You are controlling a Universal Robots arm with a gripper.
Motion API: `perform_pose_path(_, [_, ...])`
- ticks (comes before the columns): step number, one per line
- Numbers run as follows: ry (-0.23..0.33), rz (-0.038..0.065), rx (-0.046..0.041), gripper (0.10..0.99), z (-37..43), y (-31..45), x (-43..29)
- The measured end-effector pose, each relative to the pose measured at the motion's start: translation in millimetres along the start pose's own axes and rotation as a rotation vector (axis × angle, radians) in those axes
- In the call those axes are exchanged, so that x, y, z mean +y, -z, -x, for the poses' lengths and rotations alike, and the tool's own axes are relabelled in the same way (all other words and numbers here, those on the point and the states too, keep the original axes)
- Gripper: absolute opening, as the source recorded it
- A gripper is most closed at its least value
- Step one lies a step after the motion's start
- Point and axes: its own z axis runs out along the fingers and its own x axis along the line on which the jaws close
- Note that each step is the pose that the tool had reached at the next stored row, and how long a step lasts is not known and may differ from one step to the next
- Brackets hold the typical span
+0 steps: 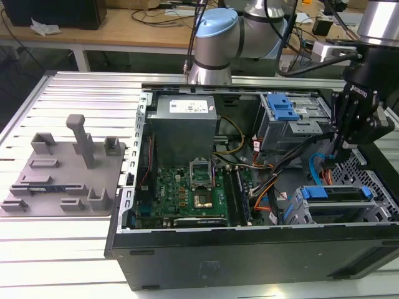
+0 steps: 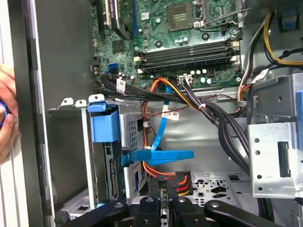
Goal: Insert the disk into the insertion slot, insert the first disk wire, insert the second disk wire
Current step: 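Insert the first disk wire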
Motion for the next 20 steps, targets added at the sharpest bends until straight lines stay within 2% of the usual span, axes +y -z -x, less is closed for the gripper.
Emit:
perform_pose_path(5, [0.01, -0.002, -0.0008, 0.165, -2.0, -0.5, -0.1])
perform_pose_path(6, [0.011, -0.003, -0.0025, 0.165, -2.8, -0.5, -0.2])
perform_pose_path(8, [0.015, -0.003, -0.0123, 0.165, -5.6, 0.8, -0.4])
perform_pose_path(10, [0.017, -0.003, -0.0161, 0.165, -8.9, 1.3, -0.6])
perform_pose_path(18, [0.017, -0.002, -0.0379, 0.165, -37.0, 2.4, -2.2])
perform_pose_path(20, [0.017, -0.001, -0.0466, 0.165, -45.3, 2.4, -2.7])
